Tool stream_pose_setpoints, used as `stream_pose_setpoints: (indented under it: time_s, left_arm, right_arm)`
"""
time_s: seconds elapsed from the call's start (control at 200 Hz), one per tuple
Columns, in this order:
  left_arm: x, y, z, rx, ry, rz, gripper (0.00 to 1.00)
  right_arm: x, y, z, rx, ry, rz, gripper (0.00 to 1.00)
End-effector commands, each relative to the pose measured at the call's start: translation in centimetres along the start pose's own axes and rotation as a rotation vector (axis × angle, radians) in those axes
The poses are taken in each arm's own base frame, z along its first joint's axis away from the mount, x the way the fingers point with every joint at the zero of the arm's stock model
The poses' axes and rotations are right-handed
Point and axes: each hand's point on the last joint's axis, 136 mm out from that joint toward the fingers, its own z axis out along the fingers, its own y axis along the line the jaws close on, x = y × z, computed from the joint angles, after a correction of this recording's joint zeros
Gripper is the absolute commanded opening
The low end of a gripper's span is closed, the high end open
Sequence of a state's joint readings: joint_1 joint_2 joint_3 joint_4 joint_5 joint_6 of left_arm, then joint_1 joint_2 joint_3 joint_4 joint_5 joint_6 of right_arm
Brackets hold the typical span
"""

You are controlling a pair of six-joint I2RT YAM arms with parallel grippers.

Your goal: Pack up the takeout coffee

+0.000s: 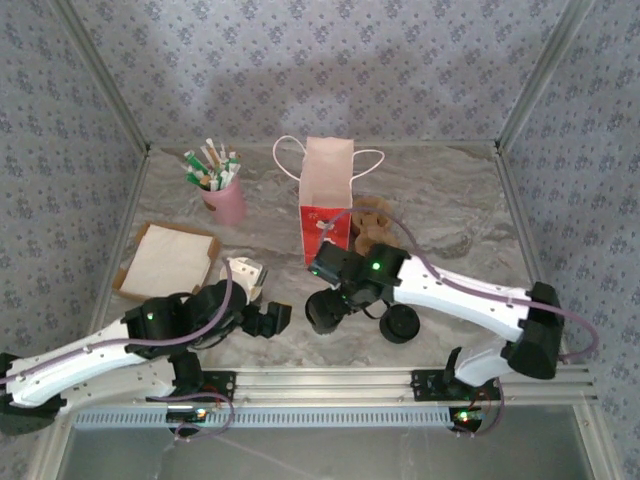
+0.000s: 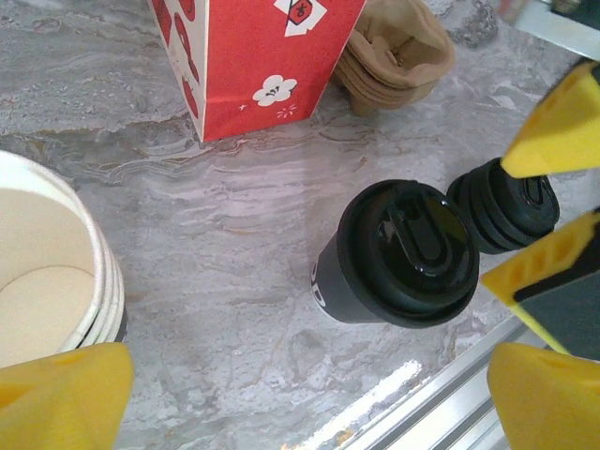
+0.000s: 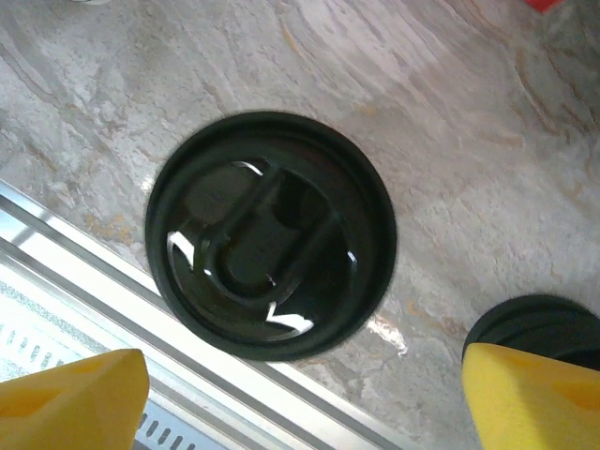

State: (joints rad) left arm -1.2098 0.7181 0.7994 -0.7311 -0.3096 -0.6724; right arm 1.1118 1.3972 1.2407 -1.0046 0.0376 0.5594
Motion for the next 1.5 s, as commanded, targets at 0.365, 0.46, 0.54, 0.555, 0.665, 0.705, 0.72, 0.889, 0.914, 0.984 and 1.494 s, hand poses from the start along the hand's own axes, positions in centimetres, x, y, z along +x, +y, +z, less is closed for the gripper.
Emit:
stream_pose_setpoints:
  time_s: [0.365,0.46,0.54,0.555,0.665,0.705,0.72,0.889,0.914,0.984,1.494]
  left_arm:
    - [-2.8,-4.4,4.9,0.065,0.112,-0.099,0.71]
    - [-2.3,-4.4,6.2,0.024,0.163,-0.095,0.62]
    - [-1.8,-4.3,7.1,-0.001,0.190,-0.097,0.57]
    - [-1.8,-4.3,7.3,-0.005,0.192,-0.099,0.56]
    - [-1.3,-4.2,8.5,-0.026,0.216,-0.103,0.55]
    - [-1.1,-4.2,8.9,-0.029,0.223,-0.105,0.55]
    - [-1.0,-4.2,9.0,-0.031,0.226,-0.105,0.55]
    - [-0.5,-3.8,10.0,-0.055,0.250,-0.114,0.54]
    - [-0.4,-3.8,10.2,-0.057,0.252,-0.115,0.54]
    - [-0.1,-3.7,10.4,-0.059,0.257,-0.121,0.53]
    - [1.9,-1.9,10.3,-0.100,0.273,-0.155,0.49]
  right_arm:
    - [1.4,-2.1,-0.3,-0.223,-0.216,0.179,0.76]
    - [1.4,-2.3,0.5,-0.221,-0.211,0.183,0.73]
    - [1.6,-2.3,1.1,-0.225,-0.204,0.185,0.72]
    - [1.6,-2.2,1.2,-0.227,-0.202,0.185,0.72]
    - [1.8,-2.3,1.7,-0.229,-0.193,0.187,0.71]
    - [1.9,-2.3,1.9,-0.229,-0.191,0.187,0.70]
    - [1.9,-2.3,1.9,-0.230,-0.191,0.186,0.70]
    - [2.0,-2.3,2.6,-0.234,-0.188,0.189,0.69]
    - [2.0,-2.3,2.6,-0.234,-0.188,0.190,0.69]
    - [2.0,-2.3,2.8,-0.236,-0.191,0.192,0.69]
    - [-0.1,-1.9,1.5,-0.275,-0.246,0.236,0.70]
